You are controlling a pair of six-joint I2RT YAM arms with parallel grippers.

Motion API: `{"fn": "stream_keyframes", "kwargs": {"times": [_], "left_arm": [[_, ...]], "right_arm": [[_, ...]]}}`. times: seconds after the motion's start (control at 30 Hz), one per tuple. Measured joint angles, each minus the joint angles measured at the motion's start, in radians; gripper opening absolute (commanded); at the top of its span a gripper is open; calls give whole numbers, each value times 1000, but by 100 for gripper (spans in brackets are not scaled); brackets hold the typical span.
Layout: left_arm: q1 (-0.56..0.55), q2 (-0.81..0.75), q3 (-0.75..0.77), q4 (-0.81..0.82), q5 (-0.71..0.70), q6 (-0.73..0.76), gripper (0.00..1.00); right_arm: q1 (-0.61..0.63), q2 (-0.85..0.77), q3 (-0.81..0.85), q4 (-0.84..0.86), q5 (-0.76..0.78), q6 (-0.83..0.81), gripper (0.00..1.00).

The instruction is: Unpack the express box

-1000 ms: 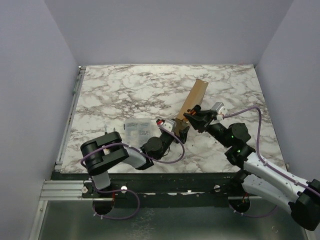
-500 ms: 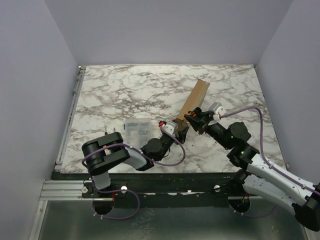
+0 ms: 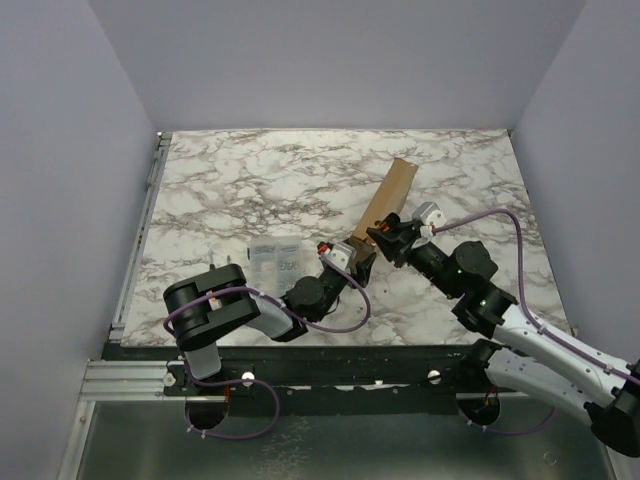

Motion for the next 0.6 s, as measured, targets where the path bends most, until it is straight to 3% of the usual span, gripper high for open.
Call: {"fn": "stream_keyframes", "kwargs": {"times": [0.27,0.6], "left_arm": [[-6,0,-1,4,6,17,34],[5,-2,-22,22,-4,5,32]], "right_arm": [[0,-95,-16,-102,5,6,0],[0,-18,-56,61,7,35,0]]}}
